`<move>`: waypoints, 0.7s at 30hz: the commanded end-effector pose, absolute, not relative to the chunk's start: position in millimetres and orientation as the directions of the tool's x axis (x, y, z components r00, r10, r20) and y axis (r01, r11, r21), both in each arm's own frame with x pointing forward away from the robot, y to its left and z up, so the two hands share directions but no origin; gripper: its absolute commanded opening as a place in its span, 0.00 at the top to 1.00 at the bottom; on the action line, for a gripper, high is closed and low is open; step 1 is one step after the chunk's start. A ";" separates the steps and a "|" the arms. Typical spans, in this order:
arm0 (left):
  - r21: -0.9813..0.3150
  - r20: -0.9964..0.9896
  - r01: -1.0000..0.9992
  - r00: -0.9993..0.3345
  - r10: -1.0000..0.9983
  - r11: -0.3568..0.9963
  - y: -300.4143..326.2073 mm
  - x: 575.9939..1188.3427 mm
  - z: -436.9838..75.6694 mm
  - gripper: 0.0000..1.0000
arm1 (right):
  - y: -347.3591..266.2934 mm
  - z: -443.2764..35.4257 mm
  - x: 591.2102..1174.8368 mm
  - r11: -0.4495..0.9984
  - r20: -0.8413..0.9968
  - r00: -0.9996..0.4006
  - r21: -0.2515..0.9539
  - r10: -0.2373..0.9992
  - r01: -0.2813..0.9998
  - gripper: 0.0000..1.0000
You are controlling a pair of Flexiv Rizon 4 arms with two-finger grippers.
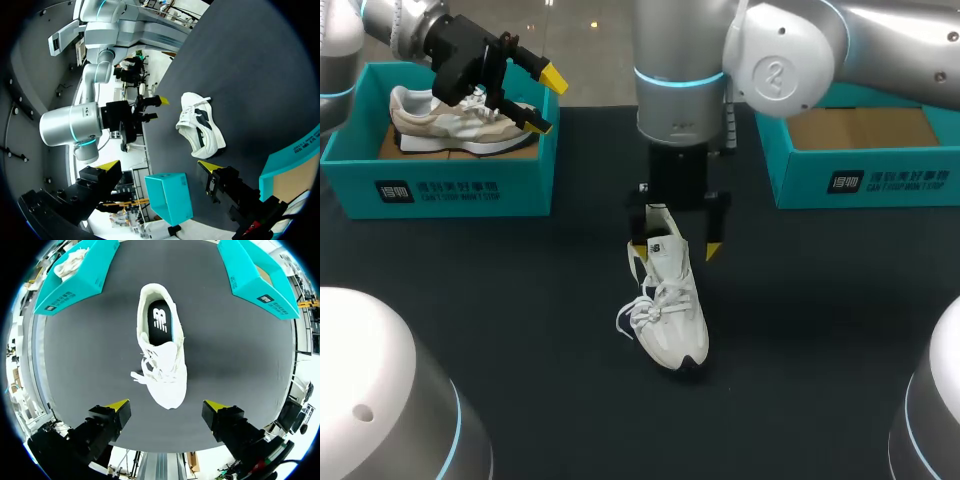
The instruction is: Take the shoe out of the shoebox, open the shoe tongue, remove and reinsert the insole, then place the shoe into the shoebox
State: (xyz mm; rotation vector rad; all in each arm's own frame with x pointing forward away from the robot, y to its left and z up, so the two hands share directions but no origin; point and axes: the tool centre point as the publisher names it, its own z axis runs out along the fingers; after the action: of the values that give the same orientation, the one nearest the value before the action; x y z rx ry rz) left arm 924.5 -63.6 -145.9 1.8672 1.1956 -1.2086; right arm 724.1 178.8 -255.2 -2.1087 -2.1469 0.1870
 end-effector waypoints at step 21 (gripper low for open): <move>0.016 -0.915 0.912 0.179 0.362 -0.411 -63.1 924.5 -145.5 0.00 | 186.9 -301.0 742.6 0.067 0.077 -0.050 -0.223 0.996 0.973 1.00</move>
State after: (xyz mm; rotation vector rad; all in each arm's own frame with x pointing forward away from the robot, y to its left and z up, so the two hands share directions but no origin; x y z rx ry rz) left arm 924.5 -63.6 -145.9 1.8672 1.1956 -1.2086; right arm 737.6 185.1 -294.0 -2.0117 -2.1360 0.1640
